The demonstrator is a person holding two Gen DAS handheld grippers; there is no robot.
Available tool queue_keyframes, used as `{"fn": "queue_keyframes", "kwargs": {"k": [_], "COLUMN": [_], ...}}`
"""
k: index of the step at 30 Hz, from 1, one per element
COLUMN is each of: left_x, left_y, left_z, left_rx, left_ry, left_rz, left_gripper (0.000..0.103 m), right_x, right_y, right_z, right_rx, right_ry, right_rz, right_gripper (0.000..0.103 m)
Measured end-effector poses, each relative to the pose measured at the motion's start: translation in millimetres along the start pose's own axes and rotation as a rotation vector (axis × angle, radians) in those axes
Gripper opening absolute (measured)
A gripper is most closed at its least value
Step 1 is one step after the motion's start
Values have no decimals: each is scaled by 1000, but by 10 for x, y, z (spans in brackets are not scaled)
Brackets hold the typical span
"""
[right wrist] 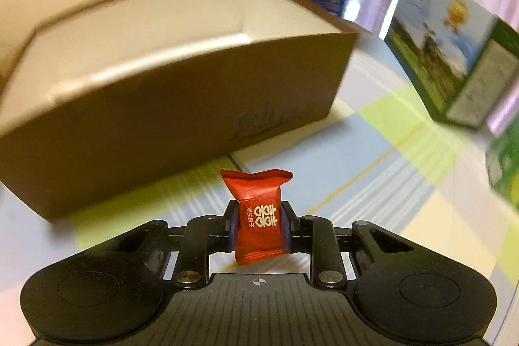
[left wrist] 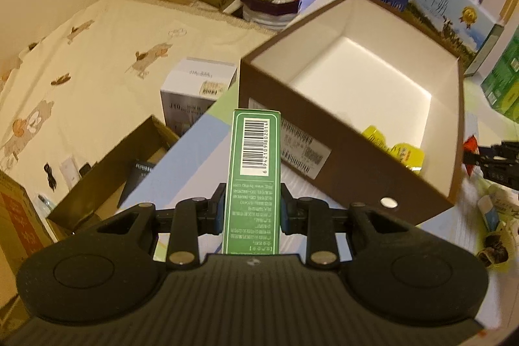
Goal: Organize objects
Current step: 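Grasp the red candy with the right tool while the left tool holds the green box, then carry the green box in the left tool and the candy in the right tool over the brown box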
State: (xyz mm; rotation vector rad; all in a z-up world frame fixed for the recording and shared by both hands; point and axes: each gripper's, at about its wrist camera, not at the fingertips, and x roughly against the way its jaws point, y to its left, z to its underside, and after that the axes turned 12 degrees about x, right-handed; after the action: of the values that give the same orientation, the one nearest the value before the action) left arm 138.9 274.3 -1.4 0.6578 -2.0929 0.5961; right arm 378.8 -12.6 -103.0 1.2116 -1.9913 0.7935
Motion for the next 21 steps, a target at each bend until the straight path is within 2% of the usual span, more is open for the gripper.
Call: {"fn": "queue_keyframes", "kwargs": {"k": [5,13,17,21], "left_x": [176,332,310,257], "left_y": [-63,-308,-483,-658], "left_z": [-115,-287,-373,-468], "left_rx": [-30,-112,-158,-203], "left_ry": [-40,-82,-89,-97], "left_rz": [36,124,177,226], "left_gripper": [26,26,26,26], "right_x": [469,1000,1121,1059], "right_y": [-11,308,593,752], "right_z": [-56,-429,-618,-835], "right_rx": [-174,-224,-225,-233], "right_ry": [-66,-195,-221,-221], "right_rz": [-81,-199,-205,-183], "right_gripper": [22,22,22,22]}}
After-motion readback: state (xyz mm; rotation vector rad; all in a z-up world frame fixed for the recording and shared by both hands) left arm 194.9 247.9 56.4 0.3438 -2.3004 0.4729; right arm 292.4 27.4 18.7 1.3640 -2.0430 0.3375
